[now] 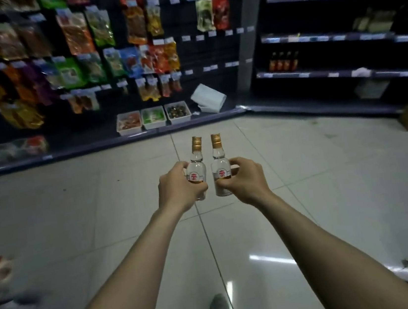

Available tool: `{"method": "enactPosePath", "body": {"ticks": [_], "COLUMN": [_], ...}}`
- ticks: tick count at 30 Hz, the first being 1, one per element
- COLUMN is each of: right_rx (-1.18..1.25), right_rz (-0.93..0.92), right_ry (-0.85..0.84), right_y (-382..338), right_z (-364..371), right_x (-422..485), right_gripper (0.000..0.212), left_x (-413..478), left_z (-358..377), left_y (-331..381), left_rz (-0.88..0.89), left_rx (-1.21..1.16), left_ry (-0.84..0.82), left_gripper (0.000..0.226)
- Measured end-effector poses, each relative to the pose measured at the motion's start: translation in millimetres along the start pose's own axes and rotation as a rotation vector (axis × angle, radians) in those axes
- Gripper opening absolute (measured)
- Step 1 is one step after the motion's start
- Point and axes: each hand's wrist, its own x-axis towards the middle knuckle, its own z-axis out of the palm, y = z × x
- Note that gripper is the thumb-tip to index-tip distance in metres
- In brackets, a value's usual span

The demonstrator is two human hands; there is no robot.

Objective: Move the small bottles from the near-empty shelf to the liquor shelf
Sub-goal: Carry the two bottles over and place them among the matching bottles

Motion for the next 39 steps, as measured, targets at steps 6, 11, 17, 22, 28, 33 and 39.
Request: {"method": "enactPosePath", "body": {"ticks": [6,11,17,22,28,33,39], "right_rx": [0.028,0.091,0.142,0.149,0.178,0.192,0.195], "right_rz": [0.092,0.159,0.211,0.193,0.163,0.185,0.175], "right_ry": [-0.003,0.037,0.051,0.06,0.077,0.142,0.183], "right_y": [40.8,78.8,148.2,214.7,271.1,322.2,394.4], "right_z": [-19.3,-48.8,-95.5,-160.9,-251.8,-317.3,-383.2], "right_x": [127.3,215.4,338.8,461.4,601.8,712.0,865.1], "right_gripper": [0.049,0.039,0.041,0.036,0.042,0.049,0.051], "left_x": [118.6,205.3,322.7,421.0,524.5,611.3,741.4], "left_z": [80.1,142.9,242.7,336.8,437.8,519.1,634.7], "left_y": [29.5,63.0,111.5,176.3,270.5,340.0,409.5], "left_rz": [-0.033,-0.035,-0.026,-0.025,0.008,0.025,0.066], "left_rx": [-0.036,-0.034,-0.022,-0.052,-0.074,-0.069,-0.088], "left_ry": [-0.081,-0.106,-0.131,-0.12,-0.149,-0.151,-0.155], "left_gripper": [0.061,0.059,0.061,0.06,0.059,0.057,0.054]}}
